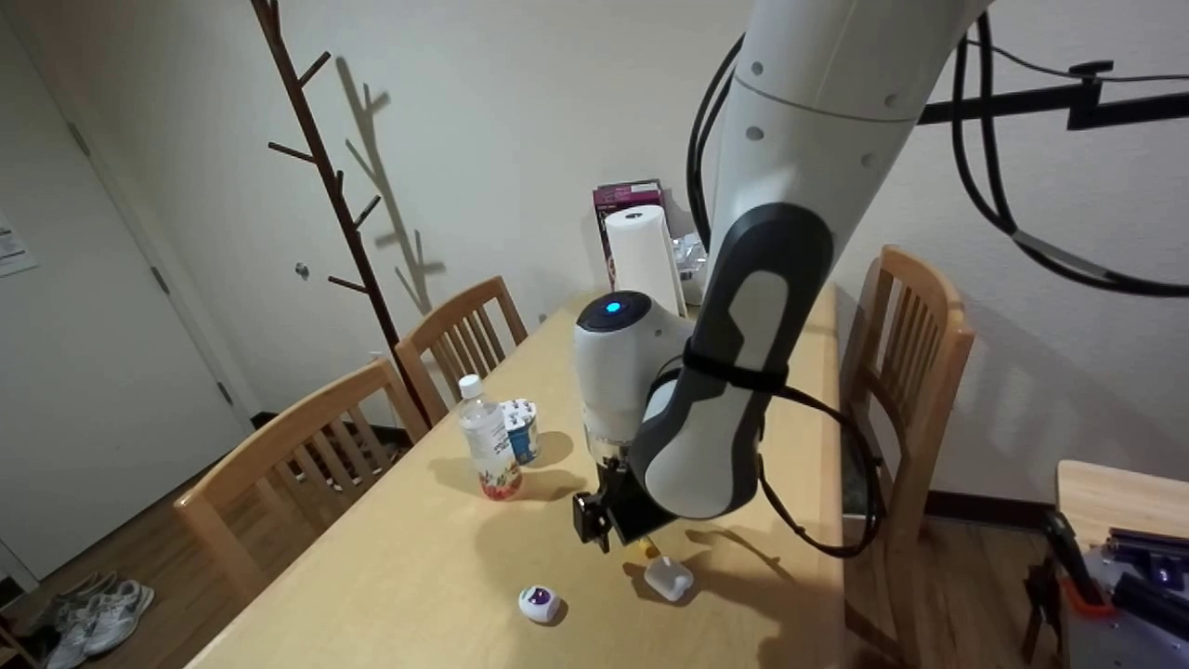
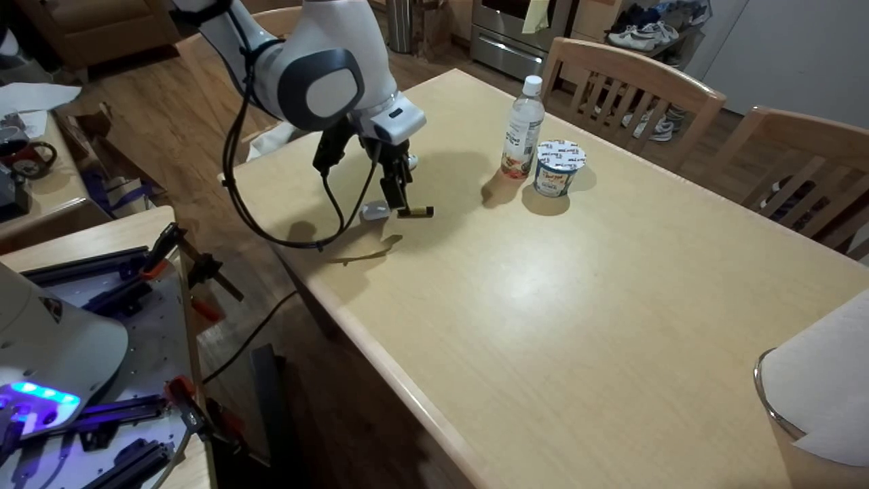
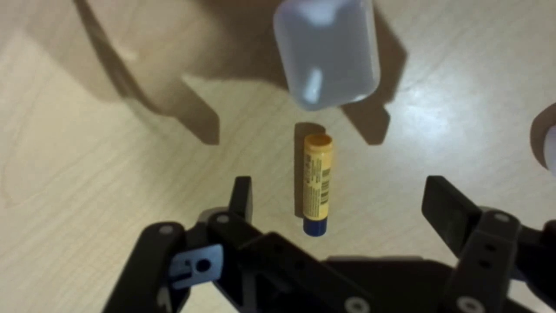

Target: Move the chapstick to the left

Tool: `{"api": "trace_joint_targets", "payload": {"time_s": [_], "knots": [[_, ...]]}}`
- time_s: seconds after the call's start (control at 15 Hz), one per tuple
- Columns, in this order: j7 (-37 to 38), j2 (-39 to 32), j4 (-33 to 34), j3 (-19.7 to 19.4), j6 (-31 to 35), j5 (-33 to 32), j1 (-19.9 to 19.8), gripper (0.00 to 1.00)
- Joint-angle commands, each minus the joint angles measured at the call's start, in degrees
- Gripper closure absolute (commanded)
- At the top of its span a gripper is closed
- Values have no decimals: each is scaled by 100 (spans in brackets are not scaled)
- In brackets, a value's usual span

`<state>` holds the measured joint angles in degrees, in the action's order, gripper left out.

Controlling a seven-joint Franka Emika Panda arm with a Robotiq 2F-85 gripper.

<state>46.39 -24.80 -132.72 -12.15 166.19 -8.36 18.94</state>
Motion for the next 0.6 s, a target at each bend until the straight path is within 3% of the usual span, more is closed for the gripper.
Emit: {"api": "trace_joint_targets", "payload": {"time_s": [0.0,0.33,0.4,0.47,0.53], "knots": [[-280,-55,-110,243,164,356,-300,0],[-342,-157,-195,163,360,360,-370,2],[-397,-172,-215,200,442,386,-417,26],[-452,-195,-223,196,506,377,-424,26],[-499,-221,-234,158,608,347,-392,32]]}}
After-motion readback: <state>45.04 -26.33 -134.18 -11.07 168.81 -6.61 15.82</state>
